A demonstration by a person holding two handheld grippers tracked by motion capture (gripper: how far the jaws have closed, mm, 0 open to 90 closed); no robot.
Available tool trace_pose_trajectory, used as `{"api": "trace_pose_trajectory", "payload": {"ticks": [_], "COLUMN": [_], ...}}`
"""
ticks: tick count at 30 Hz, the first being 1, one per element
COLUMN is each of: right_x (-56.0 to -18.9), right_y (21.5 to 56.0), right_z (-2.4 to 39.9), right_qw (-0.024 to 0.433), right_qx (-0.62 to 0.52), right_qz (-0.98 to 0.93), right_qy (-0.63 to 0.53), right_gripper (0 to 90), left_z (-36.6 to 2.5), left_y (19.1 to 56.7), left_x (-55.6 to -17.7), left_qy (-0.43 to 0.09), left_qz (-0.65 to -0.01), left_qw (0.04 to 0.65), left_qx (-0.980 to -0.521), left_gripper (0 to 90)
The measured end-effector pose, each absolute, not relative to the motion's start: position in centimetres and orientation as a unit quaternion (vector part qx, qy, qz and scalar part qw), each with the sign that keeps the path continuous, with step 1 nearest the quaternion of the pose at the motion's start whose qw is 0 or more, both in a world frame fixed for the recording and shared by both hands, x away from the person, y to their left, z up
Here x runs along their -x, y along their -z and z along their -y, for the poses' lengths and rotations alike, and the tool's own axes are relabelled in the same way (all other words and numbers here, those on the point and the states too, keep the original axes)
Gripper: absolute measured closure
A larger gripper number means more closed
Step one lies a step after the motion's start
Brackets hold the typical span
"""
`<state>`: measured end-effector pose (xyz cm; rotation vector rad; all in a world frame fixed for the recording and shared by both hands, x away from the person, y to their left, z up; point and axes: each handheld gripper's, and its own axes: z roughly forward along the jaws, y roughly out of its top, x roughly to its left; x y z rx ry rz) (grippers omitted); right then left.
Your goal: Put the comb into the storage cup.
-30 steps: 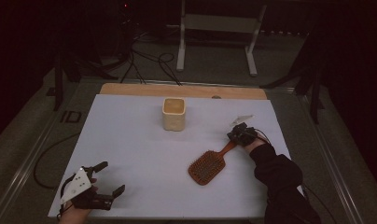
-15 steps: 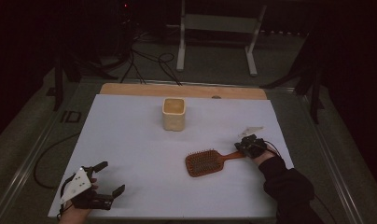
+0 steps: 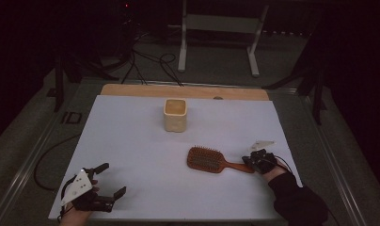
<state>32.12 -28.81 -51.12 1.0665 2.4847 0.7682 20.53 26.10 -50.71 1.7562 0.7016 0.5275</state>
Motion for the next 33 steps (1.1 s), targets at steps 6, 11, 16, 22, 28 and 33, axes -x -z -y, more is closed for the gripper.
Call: {"api": "trace_pose_trajectory", "payload": {"ticks": [6,11,16,22,28,33], "right_x": [-30.7,-29.4,-28.7,-28.0,-27.1,-26.7], "right_y": [51.1,51.1,51.0,50.9,50.9,50.8], "right_z": [28.9,28.6,28.2,27.8,27.4,27.1], "right_qw": [0.159,0.153,0.147,0.141,0.138,0.134], "right_qx": [-0.376,-0.372,-0.360,-0.355,-0.343,-0.340], "right_qz": [-0.869,-0.872,-0.879,-0.882,-0.887,-0.889], "right_qy": [-0.278,-0.280,-0.277,-0.276,-0.276,-0.275], "right_gripper": [90.0,90.0,90.0,90.0,90.0,90.0], "left_z": [-26.1,-26.1,-26.1,-26.1,-26.1,-26.1], "left_y": [50.7,50.7,50.7,50.7,50.7,50.7], "left_x": [-20.5,-20.5,-20.5,-20.5,-20.5,-20.5], "left_qy": [-0.224,-0.224,-0.223,-0.223,-0.224,-0.223], "left_qz": [-0.297,-0.297,-0.297,-0.298,-0.296,-0.296], "left_qw": [0.555,0.556,0.555,0.556,0.556,0.556], "left_qx": [-0.744,-0.744,-0.744,-0.743,-0.744,-0.744], "left_gripper": [0.0,0.0,0.0,0.0,0.0,0.0]}}
